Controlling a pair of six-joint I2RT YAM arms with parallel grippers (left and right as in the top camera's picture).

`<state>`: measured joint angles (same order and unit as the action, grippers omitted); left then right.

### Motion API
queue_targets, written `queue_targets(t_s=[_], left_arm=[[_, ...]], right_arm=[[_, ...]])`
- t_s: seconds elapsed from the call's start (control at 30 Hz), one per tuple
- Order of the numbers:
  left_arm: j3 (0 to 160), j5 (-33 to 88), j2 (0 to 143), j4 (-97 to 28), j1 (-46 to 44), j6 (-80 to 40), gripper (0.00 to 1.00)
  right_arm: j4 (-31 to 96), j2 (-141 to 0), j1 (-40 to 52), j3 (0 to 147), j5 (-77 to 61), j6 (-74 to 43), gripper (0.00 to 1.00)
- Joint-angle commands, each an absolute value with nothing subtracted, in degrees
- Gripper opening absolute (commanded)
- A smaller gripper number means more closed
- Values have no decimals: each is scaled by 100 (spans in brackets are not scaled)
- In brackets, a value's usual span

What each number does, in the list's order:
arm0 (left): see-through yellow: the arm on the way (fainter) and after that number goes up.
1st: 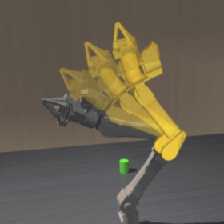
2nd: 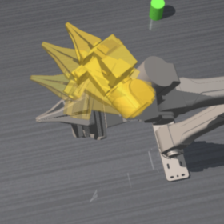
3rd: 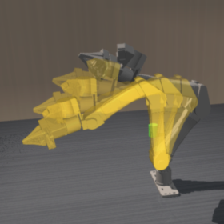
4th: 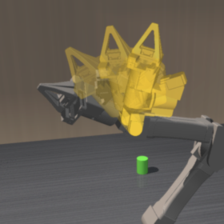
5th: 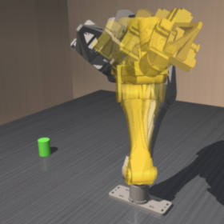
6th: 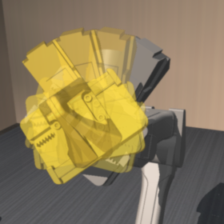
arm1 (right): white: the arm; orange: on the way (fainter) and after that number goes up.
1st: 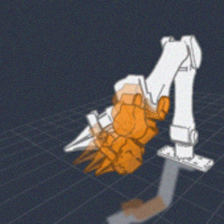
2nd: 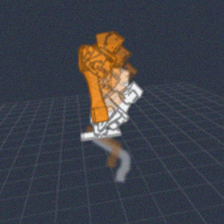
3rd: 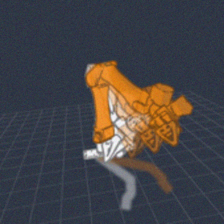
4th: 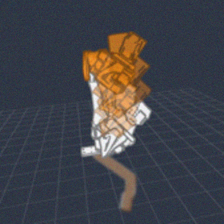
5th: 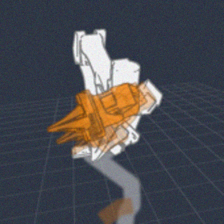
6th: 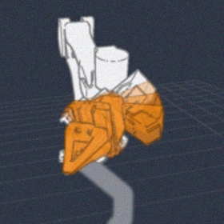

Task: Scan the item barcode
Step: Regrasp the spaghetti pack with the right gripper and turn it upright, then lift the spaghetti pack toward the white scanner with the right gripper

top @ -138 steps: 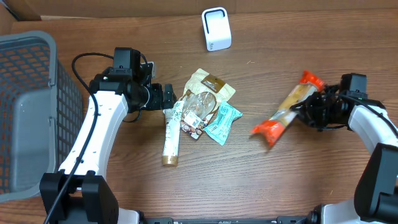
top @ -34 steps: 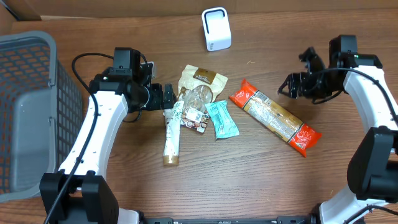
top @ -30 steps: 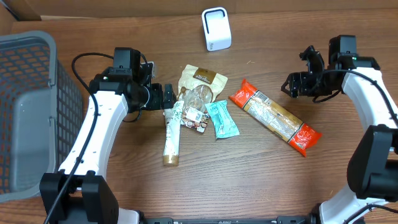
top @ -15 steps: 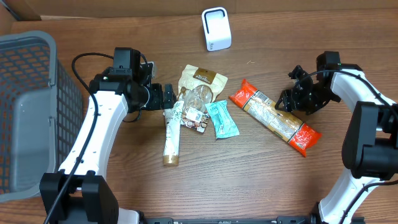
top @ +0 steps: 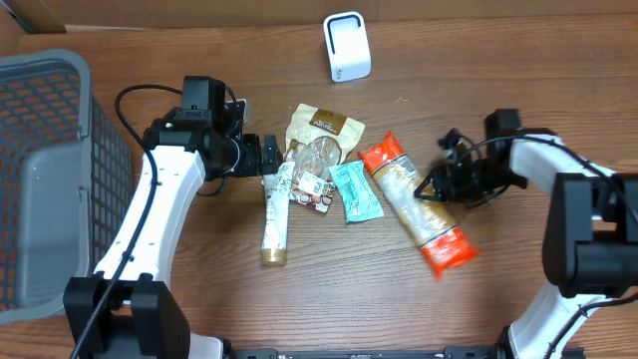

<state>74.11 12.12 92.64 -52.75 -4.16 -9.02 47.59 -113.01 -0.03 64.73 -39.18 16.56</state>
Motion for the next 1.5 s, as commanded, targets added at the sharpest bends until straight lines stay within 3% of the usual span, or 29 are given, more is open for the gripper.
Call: queue_targets(t_s=[0.0,0.2,0.47,0.6,0.77,0.93,1.13,1.17,1.3,1.47], left_arm=[[7507,1181,9177,-5262,-451,-834,100],[7507,1181,9177,-5262,-451,-834,99],[7507,1181,9177,-5262,-451,-834,100],[7507,1181,9177,-5262,-451,-834,99],[7507,1181,9177,-5264,-451,-834,100],[7507,1181,9177,-5262,-451,-834,99],[7507,1181,9177,-5264,-451,-834,99],[7507,1181,9177,-5262,-451,-834,99],[7507,1181,9177,-5262,-451,-834,100],[7507,1181,9177,-5262,-451,-834,100]], right_arm=[[4480,-11686,342,6136,-3107,775,40],[4171,-11675,405,6246,-3181,-134,4],[4871,-11257,405,6814,-3389,-132,4],[5282,-10733,436,7137,-2786,-416,4],[5813,-10060,799,7443,-969,-1177,4],[6272,-9963,1855,7454,1763,-2045,4],[6237,-10377,3055,7454,2565,-2300,4],[6189,-10433,3192,7454,2543,-2298,6],[6047,-10525,3562,7463,2224,-2298,65],[6119,-10525,3251,7476,1374,-1737,81]])
